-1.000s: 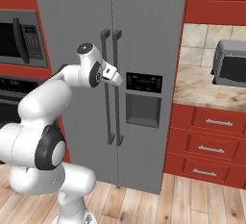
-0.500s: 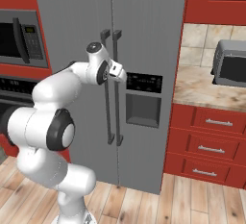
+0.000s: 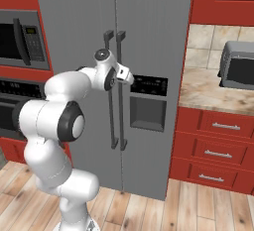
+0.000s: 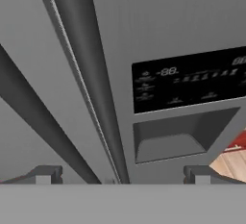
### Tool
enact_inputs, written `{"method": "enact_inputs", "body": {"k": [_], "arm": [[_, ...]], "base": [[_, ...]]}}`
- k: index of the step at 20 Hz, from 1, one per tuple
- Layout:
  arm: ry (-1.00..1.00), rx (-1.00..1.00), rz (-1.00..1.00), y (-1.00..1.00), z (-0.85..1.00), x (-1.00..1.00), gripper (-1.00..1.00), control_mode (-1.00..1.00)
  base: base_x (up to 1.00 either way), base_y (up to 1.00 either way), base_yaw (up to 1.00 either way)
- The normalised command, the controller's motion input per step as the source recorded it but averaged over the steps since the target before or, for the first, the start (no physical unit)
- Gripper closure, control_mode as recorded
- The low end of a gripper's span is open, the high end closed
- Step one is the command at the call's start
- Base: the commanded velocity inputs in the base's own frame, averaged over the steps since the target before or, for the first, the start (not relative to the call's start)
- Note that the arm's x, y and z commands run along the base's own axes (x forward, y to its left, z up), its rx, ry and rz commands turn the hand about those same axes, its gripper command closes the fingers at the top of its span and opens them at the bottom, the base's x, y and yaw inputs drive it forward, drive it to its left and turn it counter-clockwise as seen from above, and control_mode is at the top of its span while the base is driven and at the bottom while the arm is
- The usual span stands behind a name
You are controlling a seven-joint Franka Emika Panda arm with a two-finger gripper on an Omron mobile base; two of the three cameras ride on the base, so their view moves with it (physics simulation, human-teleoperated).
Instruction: Move the hot dog bun to the plate on the dining table and place the condiment next to that plate. Then navigate to the fridge and take the sausage and place it on the plate as well.
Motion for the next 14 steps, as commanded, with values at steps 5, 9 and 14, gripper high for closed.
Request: {"method": "enact_inputs", "body": {"k": [5, 9, 14], "arm": [[0.0, 0.0, 0.01, 0.0, -0.15, 0.43, -1.0, -1.0], [0.0, 0.0, 0.02, 0.0, -0.07, 0.4, -1.0, -1.0], [0.0, 0.0, 0.02, 0.0, -0.08, 0.37, -1.0, -1.0]], "base": [[0.0, 0.0, 0.0], [0.0, 0.0, 0.0], [0.0, 0.0, 0.0]]}}
